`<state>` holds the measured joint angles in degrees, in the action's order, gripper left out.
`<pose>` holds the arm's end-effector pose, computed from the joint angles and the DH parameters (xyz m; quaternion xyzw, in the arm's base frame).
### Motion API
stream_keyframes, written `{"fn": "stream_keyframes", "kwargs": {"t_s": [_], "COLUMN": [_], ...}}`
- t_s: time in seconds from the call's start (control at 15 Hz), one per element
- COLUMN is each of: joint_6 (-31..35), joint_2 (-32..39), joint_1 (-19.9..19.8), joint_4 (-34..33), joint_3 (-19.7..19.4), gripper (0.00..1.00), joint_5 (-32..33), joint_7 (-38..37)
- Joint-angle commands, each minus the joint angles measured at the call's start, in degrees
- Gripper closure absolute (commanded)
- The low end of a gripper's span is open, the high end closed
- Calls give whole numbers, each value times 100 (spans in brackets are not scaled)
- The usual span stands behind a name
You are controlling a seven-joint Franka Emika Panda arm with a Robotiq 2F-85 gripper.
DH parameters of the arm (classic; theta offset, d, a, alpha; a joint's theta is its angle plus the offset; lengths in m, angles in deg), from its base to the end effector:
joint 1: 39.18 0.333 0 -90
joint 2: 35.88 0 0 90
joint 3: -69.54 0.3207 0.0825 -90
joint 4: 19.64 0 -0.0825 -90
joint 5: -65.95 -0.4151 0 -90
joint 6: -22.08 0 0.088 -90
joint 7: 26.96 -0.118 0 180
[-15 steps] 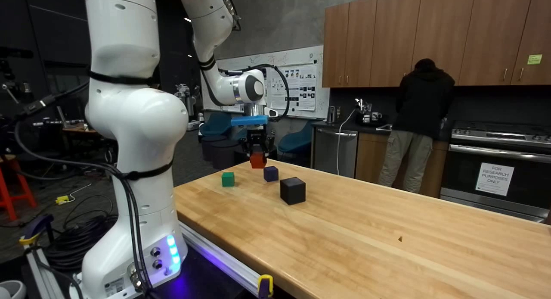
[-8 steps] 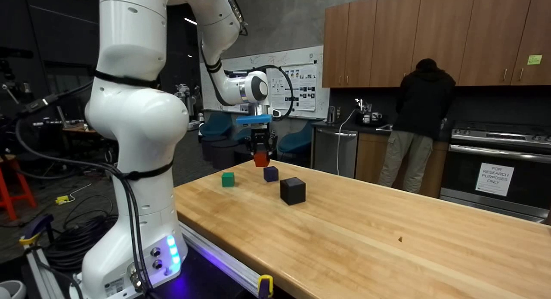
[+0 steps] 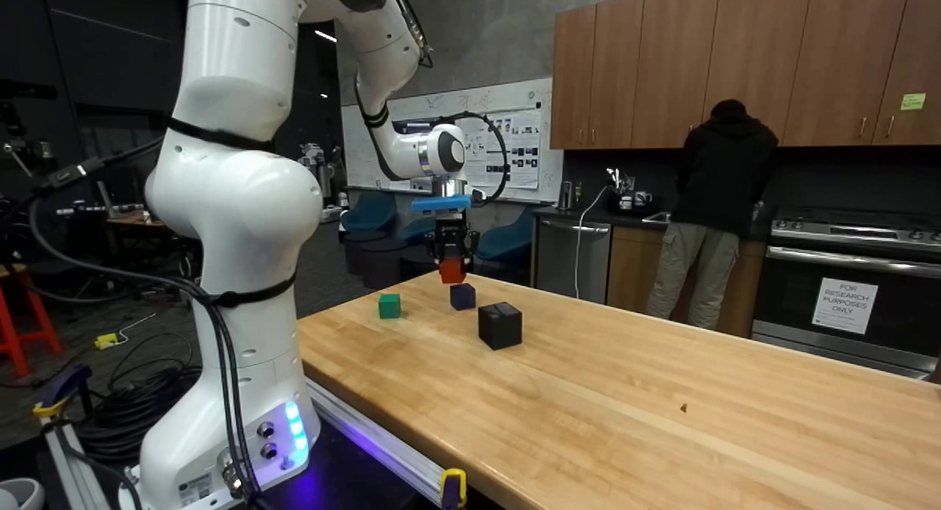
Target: Put the red cube on top of the black cube to the left
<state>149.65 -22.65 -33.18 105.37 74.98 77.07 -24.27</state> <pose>0.5473 0.1035 0.2403 0.9762 0.1872 -0.0865 0.0669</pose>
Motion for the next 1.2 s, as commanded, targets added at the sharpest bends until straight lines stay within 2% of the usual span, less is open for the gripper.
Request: {"fn": "stream_keyframes", "kwargs": {"t_s": [0.0, 0.6, 1.13], "joint_6": [-330, -879, -789], "joint_2": [227, 447, 547], "joint_1": [54, 17, 10], "joint_4": [-365, -761, -812], "joint_3": [-70, -59, -129], "gripper": [70, 70, 70], "joint_5": [103, -332, -688], "joint_7": [-152, -442, -882]}}
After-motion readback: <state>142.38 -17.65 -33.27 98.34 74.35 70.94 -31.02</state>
